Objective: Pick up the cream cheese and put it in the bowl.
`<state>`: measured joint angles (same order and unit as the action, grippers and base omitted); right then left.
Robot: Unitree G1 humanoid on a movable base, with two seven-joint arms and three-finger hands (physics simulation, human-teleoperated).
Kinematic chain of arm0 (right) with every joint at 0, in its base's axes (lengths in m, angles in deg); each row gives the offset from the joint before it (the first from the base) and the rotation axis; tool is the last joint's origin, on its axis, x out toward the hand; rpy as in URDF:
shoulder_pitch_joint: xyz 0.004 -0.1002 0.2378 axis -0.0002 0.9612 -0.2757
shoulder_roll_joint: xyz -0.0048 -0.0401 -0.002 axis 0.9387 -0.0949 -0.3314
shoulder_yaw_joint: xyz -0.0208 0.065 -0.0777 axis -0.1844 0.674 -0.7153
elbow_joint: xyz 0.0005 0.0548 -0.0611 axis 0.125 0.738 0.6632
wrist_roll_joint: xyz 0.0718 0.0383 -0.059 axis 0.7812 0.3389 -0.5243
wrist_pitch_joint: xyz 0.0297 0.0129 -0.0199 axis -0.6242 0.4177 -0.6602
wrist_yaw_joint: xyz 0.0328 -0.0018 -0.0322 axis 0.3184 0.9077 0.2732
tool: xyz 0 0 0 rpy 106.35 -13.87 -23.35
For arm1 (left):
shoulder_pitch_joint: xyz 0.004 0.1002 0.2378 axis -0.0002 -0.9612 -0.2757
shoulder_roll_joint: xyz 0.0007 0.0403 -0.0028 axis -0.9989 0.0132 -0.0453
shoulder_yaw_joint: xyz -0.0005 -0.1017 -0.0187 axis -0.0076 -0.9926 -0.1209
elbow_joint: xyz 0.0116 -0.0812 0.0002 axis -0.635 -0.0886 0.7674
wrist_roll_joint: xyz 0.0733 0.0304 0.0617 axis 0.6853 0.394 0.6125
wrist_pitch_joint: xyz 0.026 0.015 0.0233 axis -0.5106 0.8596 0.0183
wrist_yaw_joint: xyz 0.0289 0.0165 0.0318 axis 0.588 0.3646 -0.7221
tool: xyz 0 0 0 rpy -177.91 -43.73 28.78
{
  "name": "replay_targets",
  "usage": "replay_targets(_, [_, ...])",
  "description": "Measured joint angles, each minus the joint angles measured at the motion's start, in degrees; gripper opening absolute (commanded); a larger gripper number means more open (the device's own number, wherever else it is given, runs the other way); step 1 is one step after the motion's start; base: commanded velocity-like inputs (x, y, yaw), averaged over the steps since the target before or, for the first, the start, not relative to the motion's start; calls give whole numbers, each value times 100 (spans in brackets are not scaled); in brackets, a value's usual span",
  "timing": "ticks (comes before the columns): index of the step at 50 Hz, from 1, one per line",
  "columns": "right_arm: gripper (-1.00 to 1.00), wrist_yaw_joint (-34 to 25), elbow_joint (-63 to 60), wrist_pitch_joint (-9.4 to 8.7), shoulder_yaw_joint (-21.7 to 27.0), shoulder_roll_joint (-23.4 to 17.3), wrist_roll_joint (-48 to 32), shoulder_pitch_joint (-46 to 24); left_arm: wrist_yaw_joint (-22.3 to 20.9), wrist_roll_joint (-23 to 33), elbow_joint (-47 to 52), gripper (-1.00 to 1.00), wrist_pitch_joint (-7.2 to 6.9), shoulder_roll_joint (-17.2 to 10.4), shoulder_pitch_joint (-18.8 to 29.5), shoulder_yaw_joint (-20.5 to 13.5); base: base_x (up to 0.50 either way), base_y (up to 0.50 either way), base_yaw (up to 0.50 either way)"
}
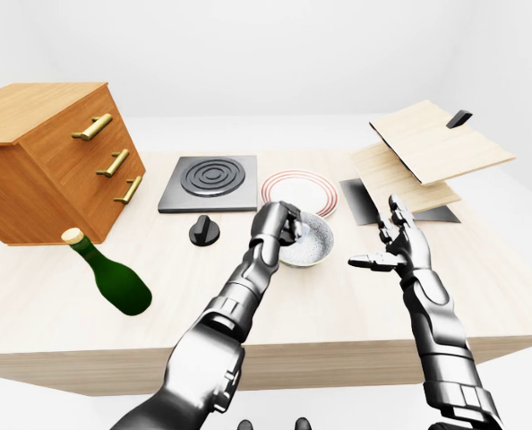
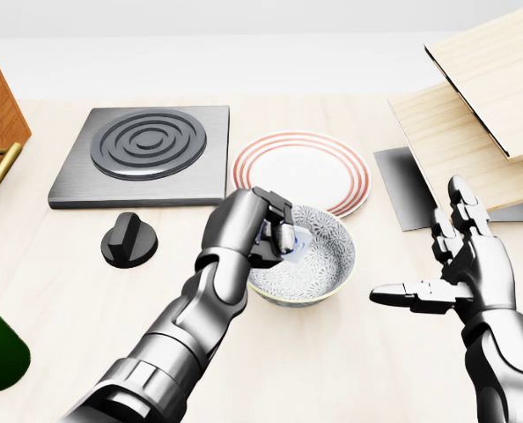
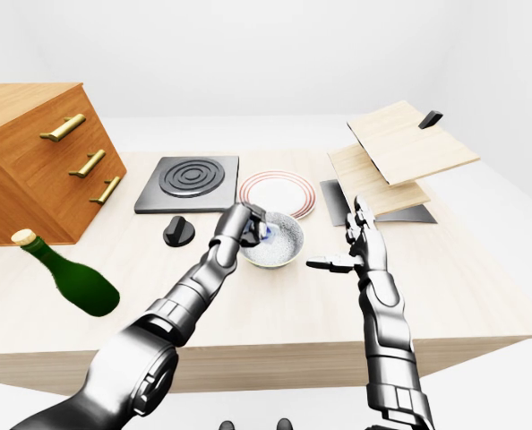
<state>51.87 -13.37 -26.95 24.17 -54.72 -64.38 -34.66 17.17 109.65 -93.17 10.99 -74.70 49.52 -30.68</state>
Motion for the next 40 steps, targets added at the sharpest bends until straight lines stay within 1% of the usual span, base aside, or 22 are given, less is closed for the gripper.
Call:
replay_targets(20, [100, -51, -104, -21, 8, 13, 10, 61, 180, 168, -374, -100, 0, 55, 110, -11, 0, 0, 0])
replay_targets(40, [100, -107, -130, -37, 23, -2, -5, 66, 234, 213, -536, -100, 0, 126, 216, -31, 0, 0, 0])
